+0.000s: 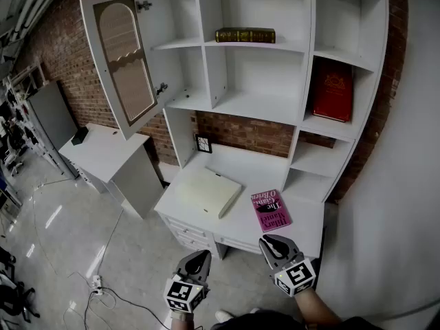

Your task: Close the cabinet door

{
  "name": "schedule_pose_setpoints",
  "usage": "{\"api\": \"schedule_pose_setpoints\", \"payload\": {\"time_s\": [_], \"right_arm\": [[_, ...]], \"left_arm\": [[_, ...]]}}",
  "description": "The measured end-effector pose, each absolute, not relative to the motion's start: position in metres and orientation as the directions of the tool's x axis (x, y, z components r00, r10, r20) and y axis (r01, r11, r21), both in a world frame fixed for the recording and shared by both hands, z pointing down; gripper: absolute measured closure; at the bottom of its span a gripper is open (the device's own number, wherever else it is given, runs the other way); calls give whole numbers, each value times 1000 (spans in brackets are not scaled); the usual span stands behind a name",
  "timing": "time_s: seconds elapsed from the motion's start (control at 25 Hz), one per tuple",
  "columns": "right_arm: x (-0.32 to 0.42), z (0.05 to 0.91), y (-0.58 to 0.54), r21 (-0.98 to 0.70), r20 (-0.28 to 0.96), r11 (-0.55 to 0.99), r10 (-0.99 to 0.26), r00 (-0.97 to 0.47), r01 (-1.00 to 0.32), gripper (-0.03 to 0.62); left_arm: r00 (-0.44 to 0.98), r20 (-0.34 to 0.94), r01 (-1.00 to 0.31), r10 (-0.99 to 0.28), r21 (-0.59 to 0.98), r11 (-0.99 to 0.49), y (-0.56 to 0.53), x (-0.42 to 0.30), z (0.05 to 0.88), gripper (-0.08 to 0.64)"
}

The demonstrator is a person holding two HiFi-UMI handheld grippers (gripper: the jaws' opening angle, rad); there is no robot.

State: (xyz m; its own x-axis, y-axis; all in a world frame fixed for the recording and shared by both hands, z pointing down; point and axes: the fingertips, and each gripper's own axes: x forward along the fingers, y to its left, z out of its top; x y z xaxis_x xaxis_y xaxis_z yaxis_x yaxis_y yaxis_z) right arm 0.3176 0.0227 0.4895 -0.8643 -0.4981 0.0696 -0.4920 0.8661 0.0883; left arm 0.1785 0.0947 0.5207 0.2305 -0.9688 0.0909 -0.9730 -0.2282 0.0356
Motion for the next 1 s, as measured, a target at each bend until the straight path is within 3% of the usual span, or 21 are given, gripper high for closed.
{"api": "schedule_pose_setpoints", "payload": {"time_s": [0.68,1.0], "right_arm": [[213,486,27,12,53,895,-446,-893,-446,540],[127,484,21,32,50,936,-352,-935,-350,540]], "left_arm": [[156,52,-985,-986,83,-151,124,80,528,552],[23,37,-995,-999,99,-19,138,4,533,552]]}}
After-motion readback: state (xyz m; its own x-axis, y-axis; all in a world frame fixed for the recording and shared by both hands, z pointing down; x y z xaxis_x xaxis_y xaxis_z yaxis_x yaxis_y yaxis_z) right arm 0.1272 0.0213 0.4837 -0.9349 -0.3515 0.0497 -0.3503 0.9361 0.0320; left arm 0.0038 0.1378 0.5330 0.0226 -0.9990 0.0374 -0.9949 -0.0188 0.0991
